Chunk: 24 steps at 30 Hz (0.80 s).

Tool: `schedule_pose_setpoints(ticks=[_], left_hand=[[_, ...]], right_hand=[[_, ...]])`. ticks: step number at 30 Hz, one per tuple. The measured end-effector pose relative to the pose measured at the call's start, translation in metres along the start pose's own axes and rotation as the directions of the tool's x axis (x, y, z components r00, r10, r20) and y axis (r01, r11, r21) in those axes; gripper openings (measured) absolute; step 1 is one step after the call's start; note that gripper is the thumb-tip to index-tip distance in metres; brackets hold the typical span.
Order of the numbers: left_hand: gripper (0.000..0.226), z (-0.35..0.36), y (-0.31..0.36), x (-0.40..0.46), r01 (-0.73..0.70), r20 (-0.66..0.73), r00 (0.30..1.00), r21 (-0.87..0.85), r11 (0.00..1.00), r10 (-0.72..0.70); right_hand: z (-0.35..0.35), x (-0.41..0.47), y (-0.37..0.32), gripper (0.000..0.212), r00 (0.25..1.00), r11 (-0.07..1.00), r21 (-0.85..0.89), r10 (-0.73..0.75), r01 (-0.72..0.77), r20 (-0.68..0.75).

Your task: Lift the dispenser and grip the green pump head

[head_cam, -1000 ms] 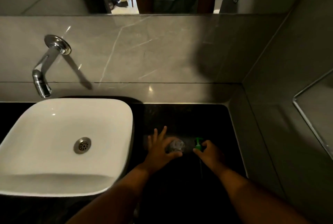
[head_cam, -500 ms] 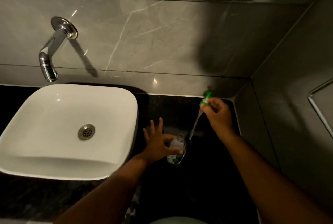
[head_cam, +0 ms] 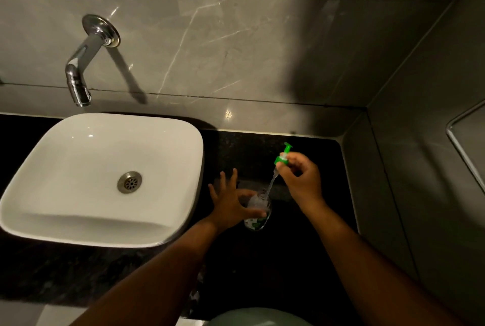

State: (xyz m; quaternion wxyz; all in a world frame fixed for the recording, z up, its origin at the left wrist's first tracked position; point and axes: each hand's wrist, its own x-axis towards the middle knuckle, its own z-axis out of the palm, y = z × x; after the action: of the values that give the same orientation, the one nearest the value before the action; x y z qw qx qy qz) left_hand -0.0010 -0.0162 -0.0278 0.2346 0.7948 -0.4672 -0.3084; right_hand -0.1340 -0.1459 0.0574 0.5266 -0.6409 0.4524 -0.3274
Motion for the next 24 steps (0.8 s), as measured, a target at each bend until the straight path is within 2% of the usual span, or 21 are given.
schedule_pose_setpoints(ticks=[4, 9, 13, 15, 17, 20, 24], left_hand=[[0.059, -0.002, 0.001, -0.002, 0.01, 0.001, 1.0, 0.002, 1.0, -0.01], [0.061, -0.001, 0.001, -0.001, 0.015, -0.001, 1.0, 0.016, 1.0, -0.015], [0.068, 0.003, 0.0, 0.001, 0.017, -0.012, 1.0, 0.018, 1.0, -0.016], [0.076, 0.004, -0.002, 0.002, 0.018, -0.017, 1.0, 0.027, 0.999, -0.017], [0.082, 0.006, -0.003, 0.002, 0.012, -0.018, 1.0, 0.027, 1.0, -0.012], [0.085, 0.009, -0.005, 0.003, -0.002, -0.035, 0.999, 0.036, 0.999, 0.004], [0.075, 0.012, -0.005, 0.004, -0.001, -0.046, 0.999, 0.025, 1.0, 0.002]], right_hand=[[-0.011, 0.016, -0.014, 0.02, 0.996, 0.991, 0.1, -0.082, 0.086, -0.047], [-0.009, 0.016, -0.018, 0.025, 0.986, 0.983, 0.081, -0.166, 0.168, -0.031], [0.001, -0.009, 0.012, 0.019, 0.995, 0.993, -0.078, -0.082, 0.086, 0.056], [0.004, -0.021, 0.026, 0.024, 0.991, 0.989, -0.139, -0.033, 0.051, 0.126], [0.006, -0.029, 0.036, 0.031, 0.988, 0.988, -0.155, 0.0, 0.025, 0.157], [0.007, -0.03, 0.037, 0.031, 0.992, 0.988, -0.154, 0.017, 0.002, 0.124], [0.006, -0.024, 0.032, 0.026, 0.985, 0.983, -0.177, -0.018, 0.049, 0.173]])
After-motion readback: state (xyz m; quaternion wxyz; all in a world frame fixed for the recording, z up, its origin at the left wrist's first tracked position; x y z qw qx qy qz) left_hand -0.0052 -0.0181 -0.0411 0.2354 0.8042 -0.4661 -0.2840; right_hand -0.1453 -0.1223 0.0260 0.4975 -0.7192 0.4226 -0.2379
